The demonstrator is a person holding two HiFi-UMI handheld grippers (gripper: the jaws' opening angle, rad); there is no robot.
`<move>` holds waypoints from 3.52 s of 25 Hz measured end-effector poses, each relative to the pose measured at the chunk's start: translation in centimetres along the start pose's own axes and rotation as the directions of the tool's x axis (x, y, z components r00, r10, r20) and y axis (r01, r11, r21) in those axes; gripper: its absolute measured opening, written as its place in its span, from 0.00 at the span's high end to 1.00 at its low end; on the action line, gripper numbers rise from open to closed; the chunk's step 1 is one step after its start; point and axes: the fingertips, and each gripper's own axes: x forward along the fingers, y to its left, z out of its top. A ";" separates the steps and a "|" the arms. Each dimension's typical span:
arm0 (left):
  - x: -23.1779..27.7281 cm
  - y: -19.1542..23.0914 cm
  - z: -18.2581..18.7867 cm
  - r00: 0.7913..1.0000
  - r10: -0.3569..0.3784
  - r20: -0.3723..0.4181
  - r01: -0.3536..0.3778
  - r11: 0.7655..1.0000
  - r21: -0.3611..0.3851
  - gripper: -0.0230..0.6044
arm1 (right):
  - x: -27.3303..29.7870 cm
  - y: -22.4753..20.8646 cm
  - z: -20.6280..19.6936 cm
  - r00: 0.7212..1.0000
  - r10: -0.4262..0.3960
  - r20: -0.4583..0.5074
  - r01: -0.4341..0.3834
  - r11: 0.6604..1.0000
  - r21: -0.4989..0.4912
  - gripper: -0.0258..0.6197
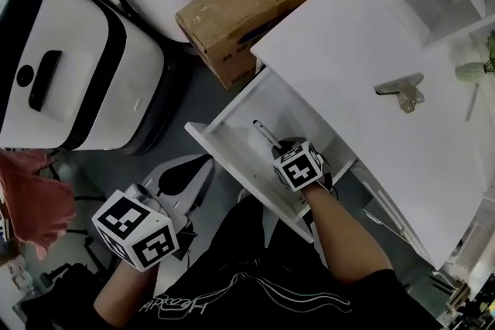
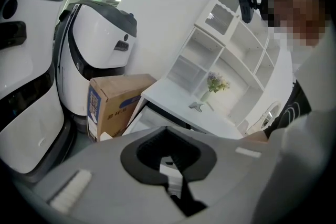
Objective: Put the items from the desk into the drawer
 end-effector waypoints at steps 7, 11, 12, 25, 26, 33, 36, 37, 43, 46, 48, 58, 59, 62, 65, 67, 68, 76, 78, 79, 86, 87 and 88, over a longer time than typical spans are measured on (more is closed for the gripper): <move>-0.1 0.8 -0.3 1.000 0.006 -0.005 -0.006 1.000 -0.008 0.95 | 1.1 -0.3 -1.0 0.999 -0.012 -0.047 0.011 0.999 -0.032 0.84; 0.0 0.6 -0.7 1.000 0.002 -0.008 -0.002 1.000 -0.010 0.95 | 1.3 0.0 -0.9 0.999 0.001 -0.043 -0.001 1.000 -0.017 0.84; 0.0 0.5 -0.7 1.000 0.002 -0.008 -0.002 1.000 -0.008 0.95 | 1.3 0.1 -0.9 0.999 0.011 -0.038 -0.011 1.000 -0.001 0.83; 0.3 -2.2 1.1 0.999 -0.029 0.035 0.028 0.999 0.027 0.95 | -5.7 2.8 2.1 0.983 0.091 0.158 -0.094 0.995 0.017 0.60; 0.4 -2.5 1.4 0.998 -0.036 0.043 0.035 0.999 0.026 0.95 | -7.1 3.2 2.6 0.979 0.097 0.181 -0.099 0.995 0.005 0.60; 0.8 -8.4 4.2 0.991 -0.106 0.078 0.099 0.991 0.087 0.95 | -21.7 7.2 5.3 0.851 0.257 0.458 -0.271 0.962 -0.036 0.60; 0.8 -11.7 5.5 0.986 -0.143 0.083 0.130 0.981 0.143 0.95 | -29.7 6.9 7.0 0.737 0.258 0.625 -0.283 0.957 -0.061 0.60; 0.8 -12.8 5.8 0.984 -0.156 0.082 0.141 0.977 0.158 0.95 | -32.1 6.6 7.4 0.699 0.246 0.672 -0.277 0.959 -0.063 0.61; 1.4 -20.3 8.8 0.959 -0.276 0.072 0.252 0.939 0.235 0.95 | -43.2 3.8 7.1 0.493 0.109 0.863 -0.216 0.976 -0.001 0.87; 1.4 -24.4 10.1 0.934 -0.349 0.077 0.325 0.919 0.224 0.95 | -46.1 2.3 5.6 0.462 0.051 0.885 -0.160 0.987 0.026 0.92; 1.5 -26.4 10.9 0.915 -0.394 0.085 0.369 0.903 0.218 0.95 | -47.6 1.6 4.6 0.447 0.032 0.894 -0.132 0.991 0.030 0.95; 4.8 -30.7 10.8 0.894 -0.445 0.055 0.420 0.874 0.245 0.95 | -50.9 -2.9 0.8 0.440 -0.122 0.890 -0.034 0.988 0.152 0.95; 5.2 -30.8 10.8 0.895 -0.443 0.052 0.419 0.874 0.244 0.95 | -50.6 -3.7 0.4 0.451 -0.142 0.881 -0.019 0.986 0.169 0.95; 6.5 -30.9 10.7 0.902 -0.429 0.044 0.408 0.882 0.237 0.95 | -49.6 -6.2 -0.4 0.482 -0.177 0.858 0.005 0.980 0.199 0.95; 7.7 -30.5 10.6 0.914 -0.405 0.038 0.387 0.894 0.226 0.95 | -48.3 -8.4 -0.6 0.508 -0.182 0.842 0.013 0.979 0.204 0.91; 8.5 -30.1 10.7 0.921 -0.387 0.036 0.371 0.903 0.216 0.95 | -46.9 -9.9 -0.6 0.544 -0.177 0.820 0.038 0.982 0.187 0.74; 8.8 -30.0 10.7 0.925 -0.377 0.036 0.362 0.908 0.213 0.95 | -46.1 -10.6 -0.6 0.567 -0.174 0.805 0.063 0.984 0.168 0.74; 10.6 -28.6 11.4 0.955 -0.293 0.056 0.275 0.937 0.215 0.95 | -40.2 -16.8 -0.4 0.750 -0.230 0.620 0.376 0.920 -0.113 0.71; 10.8 -28.1 11.4 0.961 -0.271 0.061 0.254 0.946 0.202 0.95 | -38.5 -18.2 -0.3 0.785 -0.239 0.572 0.416 0.887 -0.200 0.71; 11.0 -27.8 11.4 0.963 -0.262 0.065 0.245 0.950 0.192 0.95 | -37.5 -19.0 -0.4 0.802 -0.246 0.544 0.430 0.870 -0.241 0.71; 11.2 -26.1 11.2 0.975 -0.203 0.088 0.189 0.972 0.140 0.95 | -32.4 -22.5 -1.5 0.860 -0.322 0.397 0.500 0.688 -0.525 0.71; 11.1 -25.9 11.1 0.977 -0.194 0.089 0.181 0.974 0.134 0.95 | -31.9 -22.6 -1.5 0.861 -0.333 0.386 0.505 0.652 -0.565 0.71; 11.0 -25.7 11.0 0.978 -0.186 0.091 0.173 0.976 0.128 0.95 | -31.6 -22.8 -1.5 0.860 -0.345 0.377 0.510 0.614 -0.602 0.71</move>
